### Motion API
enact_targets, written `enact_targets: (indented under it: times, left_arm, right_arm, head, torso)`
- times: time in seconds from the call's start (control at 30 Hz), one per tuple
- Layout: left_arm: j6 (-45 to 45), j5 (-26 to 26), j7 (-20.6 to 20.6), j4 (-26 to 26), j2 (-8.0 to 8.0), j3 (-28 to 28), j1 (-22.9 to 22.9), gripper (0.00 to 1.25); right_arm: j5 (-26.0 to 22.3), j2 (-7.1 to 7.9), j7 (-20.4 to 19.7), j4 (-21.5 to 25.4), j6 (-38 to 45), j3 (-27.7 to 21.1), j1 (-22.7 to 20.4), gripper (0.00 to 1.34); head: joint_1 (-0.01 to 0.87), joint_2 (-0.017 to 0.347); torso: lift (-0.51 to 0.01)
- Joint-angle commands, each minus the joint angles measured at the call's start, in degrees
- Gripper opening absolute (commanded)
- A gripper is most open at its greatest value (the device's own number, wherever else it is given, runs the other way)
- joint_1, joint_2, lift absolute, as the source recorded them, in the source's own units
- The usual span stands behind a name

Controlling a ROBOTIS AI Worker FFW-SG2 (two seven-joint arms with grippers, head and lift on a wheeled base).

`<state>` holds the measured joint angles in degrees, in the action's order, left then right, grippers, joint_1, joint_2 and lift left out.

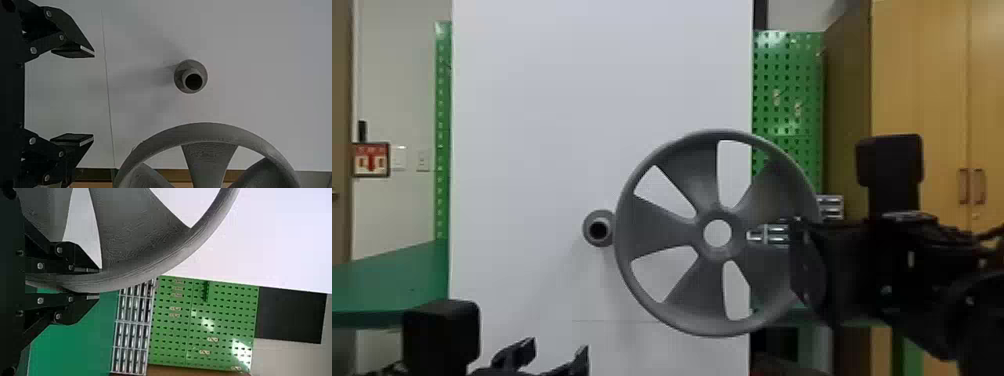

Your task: Hold the wheel and insert it

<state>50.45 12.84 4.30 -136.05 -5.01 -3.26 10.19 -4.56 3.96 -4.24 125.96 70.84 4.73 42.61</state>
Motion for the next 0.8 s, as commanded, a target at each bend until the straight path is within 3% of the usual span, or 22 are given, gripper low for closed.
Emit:
enact_targets:
  times: [0.0, 0.43, 0.77]
  left_arm:
    - [0.0, -0.01, 0.0, 0.0, 0.0, 0.0, -0.09, 0.76]
    - [-0.09, -0.01, 0.0, 0.0, 0.0, 0.18, -0.09, 0.76]
    - [-0.09, -0.1, 0.0, 0.0, 0.0, 0.09, -0.09, 0.76]
  right_arm:
    - [-3.0, -0.36, -2.0, 0.07, 0.97, 1.07, 0.46, 0.12]
    - [-8.45, -2.29, -11.32, 0.78, 1.41, 5.55, 0.63, 0.08]
    - [-14.34, -3.52, -21.43, 1.04, -0.53, 8.19, 0.37, 0.07]
  head:
    - [0.0, 0.021]
    - [0.0, 0.021]
    - [0.0, 0.021]
  torso:
    - [-0.489]
    - [-0.489]
    - [-0.489]
